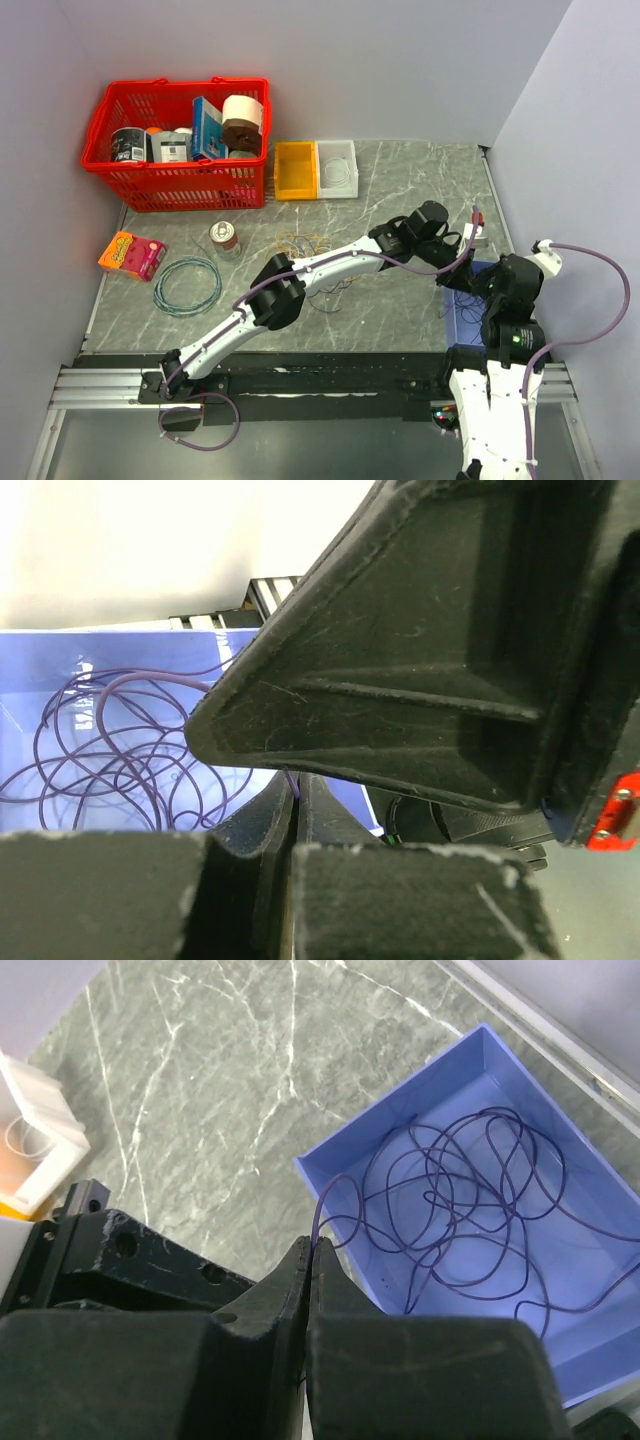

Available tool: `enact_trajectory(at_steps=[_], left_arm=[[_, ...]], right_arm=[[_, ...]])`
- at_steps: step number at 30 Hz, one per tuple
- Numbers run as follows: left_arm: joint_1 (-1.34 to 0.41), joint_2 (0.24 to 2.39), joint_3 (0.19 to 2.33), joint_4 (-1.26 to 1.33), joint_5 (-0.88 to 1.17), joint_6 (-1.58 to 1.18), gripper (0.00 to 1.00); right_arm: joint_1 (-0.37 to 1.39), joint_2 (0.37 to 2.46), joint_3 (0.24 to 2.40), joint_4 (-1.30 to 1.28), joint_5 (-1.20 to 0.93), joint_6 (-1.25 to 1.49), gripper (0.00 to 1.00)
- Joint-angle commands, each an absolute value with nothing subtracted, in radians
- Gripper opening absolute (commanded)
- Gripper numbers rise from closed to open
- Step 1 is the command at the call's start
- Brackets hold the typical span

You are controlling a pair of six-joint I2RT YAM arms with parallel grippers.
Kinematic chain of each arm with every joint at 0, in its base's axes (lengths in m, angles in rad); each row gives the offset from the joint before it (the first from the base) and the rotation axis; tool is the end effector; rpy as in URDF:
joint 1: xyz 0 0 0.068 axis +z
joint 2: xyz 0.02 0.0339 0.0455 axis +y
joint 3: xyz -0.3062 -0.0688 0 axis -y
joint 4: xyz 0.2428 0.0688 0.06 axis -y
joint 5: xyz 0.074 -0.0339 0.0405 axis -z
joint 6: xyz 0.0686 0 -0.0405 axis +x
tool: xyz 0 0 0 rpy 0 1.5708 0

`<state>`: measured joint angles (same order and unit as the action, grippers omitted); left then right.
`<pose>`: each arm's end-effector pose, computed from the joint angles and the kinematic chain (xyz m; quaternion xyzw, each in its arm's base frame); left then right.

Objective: Untangle the cables

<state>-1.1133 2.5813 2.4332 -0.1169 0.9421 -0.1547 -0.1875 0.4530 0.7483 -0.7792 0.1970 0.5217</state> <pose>0.2324 -0.5976 0.2698 0.5710 0.5009 -0.6111 0.2226 0.0806 -0.0290 0.3099 0.3434 0.7811 0.0026 0.5214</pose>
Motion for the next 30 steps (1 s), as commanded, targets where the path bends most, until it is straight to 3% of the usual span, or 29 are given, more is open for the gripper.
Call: enact_trajectory(at_steps=[1, 2, 3, 4, 5, 16, 30], left_arm=[[-1.111, 2.568, 2.459, -0.126, 0.982, -0.153, 0.08], [-1.109, 2.566, 2.457, -0.132, 0.974, -0.153, 0.22], [-1.108, 2.559, 2.454, -0.138, 0.941, -0.153, 0.62], [-1.103, 2.554, 2.45, -0.149, 0.913, -0.155, 0.89], [-1.1, 2.55, 2.45, -0.194, 0.873, -0.138, 0.96], [-1.037, 2.229, 2.155, -0.422, 0.539, 0.15, 0.96], [-0.842, 1.875, 1.876, -0.558, 0.396, 0.235, 0.96]], right_arm=[[-0.224, 0.474, 0.781, -0.723, 0.233, 0.462, 0.0], [-0.233, 0.469, 0.779, -0.723, 0.245, 0.456, 0.0], [-0.239, 0.468, 0.775, -0.723, 0.252, 0.451, 0.0], [-0.244, 0.468, 0.77, -0.723, 0.258, 0.439, 0.0], [-0.25, 0.472, 0.766, -0.724, 0.285, 0.436, 0.0], [-0.27, 0.558, 0.71, -0.68, 0.469, 0.497, 0.0], [-0.288, 0.785, 0.721, -0.581, 0.528, 0.449, 0.0]])
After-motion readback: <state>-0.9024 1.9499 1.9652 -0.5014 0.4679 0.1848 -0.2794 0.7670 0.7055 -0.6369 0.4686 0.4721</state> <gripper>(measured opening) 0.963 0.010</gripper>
